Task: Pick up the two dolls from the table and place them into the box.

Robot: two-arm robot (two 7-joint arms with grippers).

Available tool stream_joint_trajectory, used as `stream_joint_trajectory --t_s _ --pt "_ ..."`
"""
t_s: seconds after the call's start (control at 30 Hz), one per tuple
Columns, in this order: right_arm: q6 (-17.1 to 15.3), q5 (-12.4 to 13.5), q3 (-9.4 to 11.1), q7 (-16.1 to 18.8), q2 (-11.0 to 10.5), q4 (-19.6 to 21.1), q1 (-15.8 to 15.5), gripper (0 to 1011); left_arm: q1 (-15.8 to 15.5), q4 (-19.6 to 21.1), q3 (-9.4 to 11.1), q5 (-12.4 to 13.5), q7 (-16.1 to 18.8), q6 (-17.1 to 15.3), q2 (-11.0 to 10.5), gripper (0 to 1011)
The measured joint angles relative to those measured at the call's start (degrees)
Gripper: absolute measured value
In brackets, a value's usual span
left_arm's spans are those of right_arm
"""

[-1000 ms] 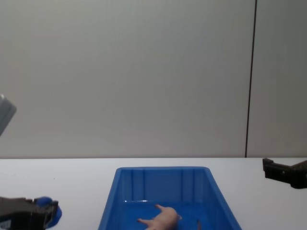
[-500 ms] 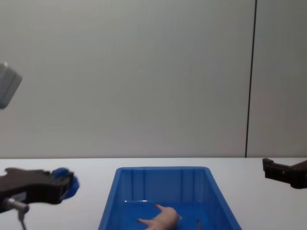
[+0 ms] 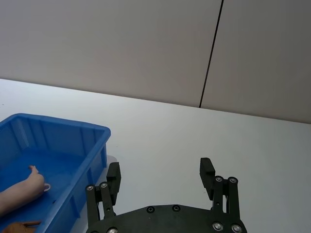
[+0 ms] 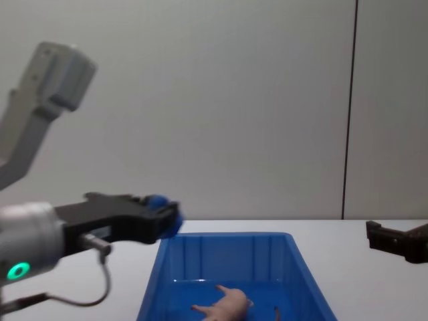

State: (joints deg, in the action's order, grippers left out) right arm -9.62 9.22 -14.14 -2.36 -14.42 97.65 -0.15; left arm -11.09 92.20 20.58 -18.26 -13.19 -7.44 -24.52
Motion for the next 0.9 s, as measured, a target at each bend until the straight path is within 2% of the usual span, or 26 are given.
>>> stream_joint_trajectory --t_s 0.13,0.23,0.37,0.43,0.47,0.7,0.8,0.9 --pt "0.0 0.0 0.0 0.0 0.0 0.0 0.0 1001 -2.22 -1.77 0.67 1.54 -2.44 0.42 1.88 340" --pt "0.0 0.0 0.0 0.0 0.0 0.0 0.0 1001 -4.0 -3.2 1.16 2.79 -4.35 0.71 3.36 464" --pt "0.0 0.0 0.0 0.0 0.0 0.0 0.0 1001 -5.22 -4.2 1.52 3.67 -5.64 0.92 4.4 583" --pt "0.0 0.0 0.0 0.0 0.0 0.0 0.0 1001 -5.59 -4.51 1.64 3.9 -6.02 0.99 4.71 625" --pt "0.0 0.0 0.0 0.0 0.0 0.0 0.0 1001 -6.02 -4.85 1.76 4.22 -6.46 1.07 5.05 681" --pt "0.0 0.0 0.0 0.0 0.0 0.0 0.0 1001 -7.22 -5.79 2.1 5.02 -7.68 1.29 6.03 895" --pt "0.0 0.0 0.0 0.0 0.0 0.0 0.0 1001 -7.54 -6.07 2.21 5.22 -8.04 1.35 6.31 973" --pt "0.0 0.0 0.0 0.0 0.0 0.0 0.0 1001 -7.82 -6.28 2.27 5.45 -8.32 1.4 6.54 1001"
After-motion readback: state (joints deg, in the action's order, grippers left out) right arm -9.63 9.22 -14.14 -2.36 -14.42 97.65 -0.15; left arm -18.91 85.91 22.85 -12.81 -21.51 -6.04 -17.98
